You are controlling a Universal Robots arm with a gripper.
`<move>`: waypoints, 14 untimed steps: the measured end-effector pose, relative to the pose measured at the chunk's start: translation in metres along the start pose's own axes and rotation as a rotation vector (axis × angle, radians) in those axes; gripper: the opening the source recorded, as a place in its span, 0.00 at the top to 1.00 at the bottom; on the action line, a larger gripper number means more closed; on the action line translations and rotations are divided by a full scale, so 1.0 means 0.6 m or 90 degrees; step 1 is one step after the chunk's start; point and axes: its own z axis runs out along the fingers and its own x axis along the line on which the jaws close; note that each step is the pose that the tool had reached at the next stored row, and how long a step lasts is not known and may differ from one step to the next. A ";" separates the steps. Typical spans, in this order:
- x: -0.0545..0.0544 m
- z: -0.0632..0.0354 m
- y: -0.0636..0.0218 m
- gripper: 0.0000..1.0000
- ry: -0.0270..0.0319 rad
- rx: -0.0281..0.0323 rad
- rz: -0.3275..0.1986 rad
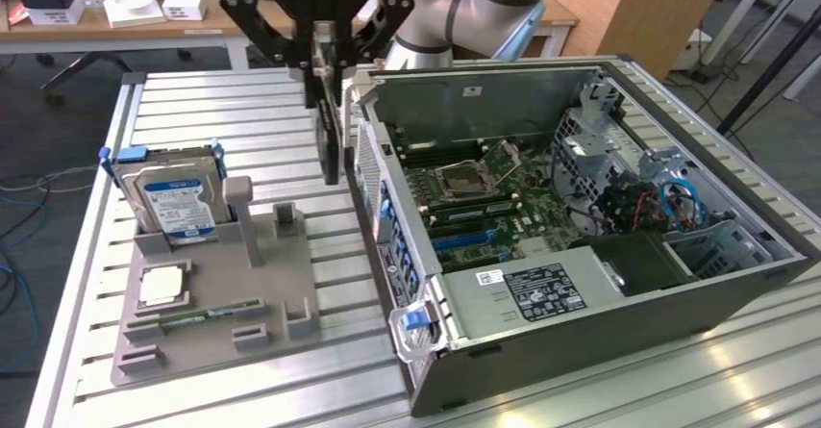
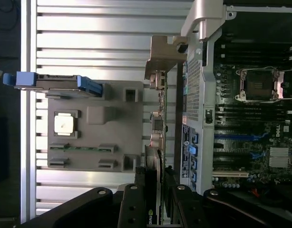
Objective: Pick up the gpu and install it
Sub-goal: 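Pick up the gpu and move the gpu toward the slot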
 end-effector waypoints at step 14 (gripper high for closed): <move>-0.106 -0.002 0.000 0.74 0.0000 0.0000 0.000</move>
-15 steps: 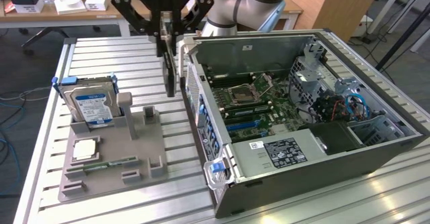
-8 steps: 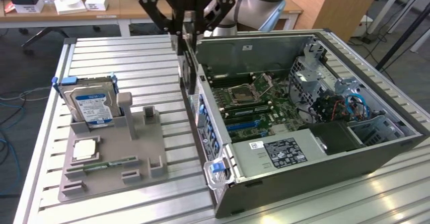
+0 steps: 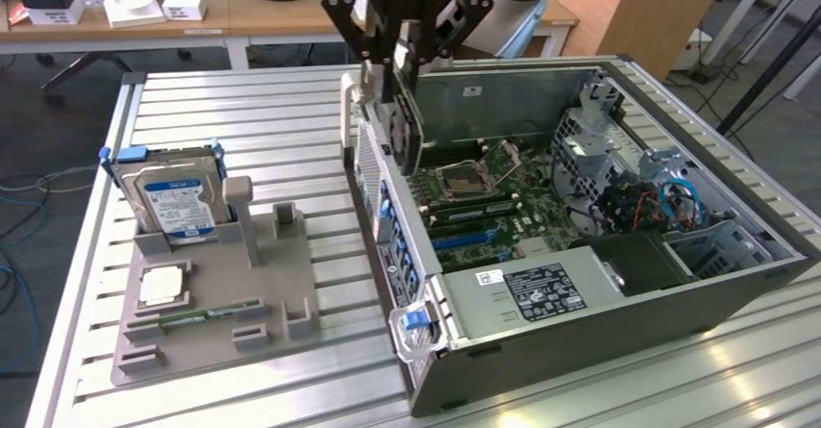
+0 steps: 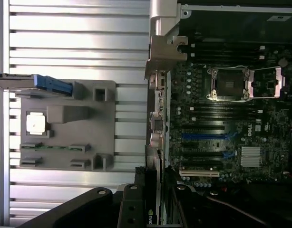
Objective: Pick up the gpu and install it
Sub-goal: 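Pick up the gpu and move the gpu toward the slot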
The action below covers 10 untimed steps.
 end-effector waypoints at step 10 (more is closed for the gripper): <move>-0.076 -0.002 0.000 0.74 0.0000 -0.0001 0.000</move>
